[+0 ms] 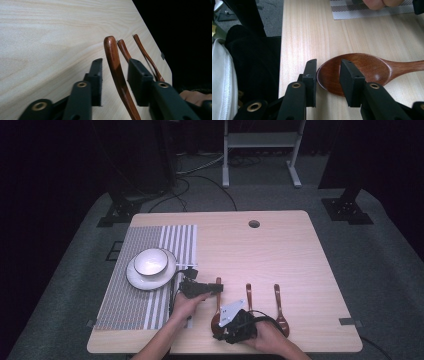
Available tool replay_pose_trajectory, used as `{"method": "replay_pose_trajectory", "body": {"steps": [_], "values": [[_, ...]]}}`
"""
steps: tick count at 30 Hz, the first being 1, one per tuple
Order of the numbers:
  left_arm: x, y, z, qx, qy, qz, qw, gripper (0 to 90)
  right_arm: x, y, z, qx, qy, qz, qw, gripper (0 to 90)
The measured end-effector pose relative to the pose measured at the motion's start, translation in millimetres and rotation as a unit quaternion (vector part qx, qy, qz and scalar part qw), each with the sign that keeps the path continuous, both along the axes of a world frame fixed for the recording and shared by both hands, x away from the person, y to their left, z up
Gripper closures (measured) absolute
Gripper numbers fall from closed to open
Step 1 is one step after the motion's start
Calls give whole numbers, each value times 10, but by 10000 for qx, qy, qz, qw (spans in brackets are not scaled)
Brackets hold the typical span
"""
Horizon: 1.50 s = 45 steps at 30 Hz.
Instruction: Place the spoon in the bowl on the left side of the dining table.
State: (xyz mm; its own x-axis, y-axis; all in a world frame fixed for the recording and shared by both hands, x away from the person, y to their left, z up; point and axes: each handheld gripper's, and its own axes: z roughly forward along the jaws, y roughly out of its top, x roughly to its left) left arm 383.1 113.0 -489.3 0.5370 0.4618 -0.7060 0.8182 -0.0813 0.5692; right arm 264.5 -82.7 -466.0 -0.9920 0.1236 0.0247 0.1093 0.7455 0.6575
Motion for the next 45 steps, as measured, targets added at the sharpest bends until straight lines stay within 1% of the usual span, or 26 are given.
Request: {"method": "replay_pose_trajectory", "body": {"steps": [2,3,8,13,14,15,18,20,22,24,25,28,30,32,33,34,35,36,37,38,41,43,45], "values": [[-4,-10,16,-57,-48,-30,10000,738,-4,-2,-2,4,-41,25,10000,661],[-6,-15,22,-92,-67,-55,9999,746,-9,-1,-1,-12,-68,35,10000,661],[-9,-29,5,-386,21,-91,9992,775,-15,-3,-1,-12,-97,46,9999,659],[-14,-21,-3,-631,88,-111,9979,798,-24,-7,-2,-5,-150,72,9999,658],[-16,-22,-1,-671,104,-116,9976,802,-24,-9,-2,-1,-140,69,9999,660],[-23,-26,9,-754,114,-132,9970,809,-21,-15,-3,16,-112,68,9999,661],[-31,-31,20,-810,94,-145,9966,816,-16,-20,-5,36,-80,65,9999,662],[-44,-29,41,-858,61,-162,9962,821,-12,-24,1,6,-88,81,9999,662],[-59,-19,71,-989,57,-185,9949,831,-11,-31,7,-17,-80,82,9999,656],[-75,2,117,-1075,9,-191,9940,841,-12,-47,15,-50,-68,77,9999,622],[-82,9,143,-1075,-49,-195,9940,842,-8,-62,19,-36,-38,72,10000,609],[-94,38,200,-1172,-111,-171,9929,843,10,-129,47,127,118,19,9998,587],[-95,59,229,-1197,-177,-145,9926,843,19,-178,86,220,150,-30,9996,573],[-96,81,255,-1221,-218,-120,9922,843,28,-228,129,264,122,-63,9996,565],[-95,108,278,-1212,-284,-106,9922,843,29,-287,166,282,109,-139,9994,561],[-95,108,278,-1212,-284,-106,9922,843,29,-287,166,282,109,-139,9994,561],[-96,118,292,-1229,-294,-70,9920,843,35,-359,191,321,114,-235,9991,559],[-96,132,306,-1214,-331,-55,9920,843,35,-359,191,321,114,-235,9991,559],[-95,145,320,-1180,-380,-41,9923,843,42,-402,200,352,122,-285,9989,558],[-96,156,333,-1204,-371,-20,9920,843,53,-447,206,383,135,-332,9986,557],[-94,187,361,-1189,-445,19,9919,843,75,-572,218,465,180,-521,9974,551],[-93,200,373,-1187,-466,46,9918,843,81,-641,228,460,185,-632,9968,550],[-90,212,379,-1177,-483,55,9919,843,87,-702,239,452,143,-691,9965,547]]}}
